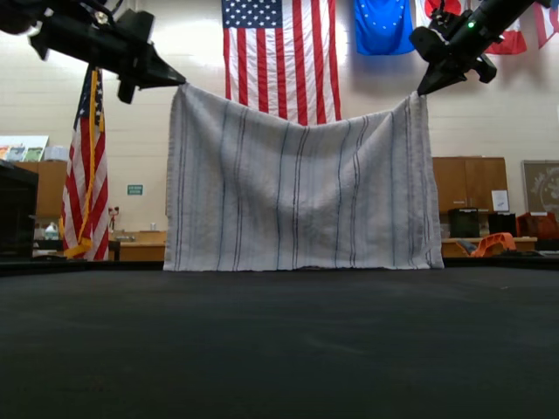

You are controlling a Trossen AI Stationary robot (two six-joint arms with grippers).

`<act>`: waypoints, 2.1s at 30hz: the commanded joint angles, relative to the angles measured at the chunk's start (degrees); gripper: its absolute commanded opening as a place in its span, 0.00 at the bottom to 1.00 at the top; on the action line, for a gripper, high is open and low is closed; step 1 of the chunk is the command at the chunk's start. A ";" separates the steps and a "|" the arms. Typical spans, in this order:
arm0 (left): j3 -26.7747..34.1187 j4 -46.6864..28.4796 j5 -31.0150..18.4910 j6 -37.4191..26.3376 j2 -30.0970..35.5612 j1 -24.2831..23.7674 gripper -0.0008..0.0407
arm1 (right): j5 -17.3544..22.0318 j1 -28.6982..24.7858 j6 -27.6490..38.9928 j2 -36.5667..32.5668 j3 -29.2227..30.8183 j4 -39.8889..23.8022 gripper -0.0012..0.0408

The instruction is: Fold the towel

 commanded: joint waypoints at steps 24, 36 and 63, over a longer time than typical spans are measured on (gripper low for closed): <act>-18.47 -2.80 -10.56 -22.08 -13.84 -31.34 0.02 | 0.26 27.87 32.39 -14.40 -16.61 -10.25 0.03; -24.24 1.11 -24.35 -32.13 -13.81 -51.04 0.02 | 2.60 46.71 48.89 -14.49 -25.03 -9.53 0.03; -32.30 14.99 -36.83 -52.22 2.69 -80.19 0.02 | 6.01 80.11 83.21 1.42 -27.98 -7.96 0.03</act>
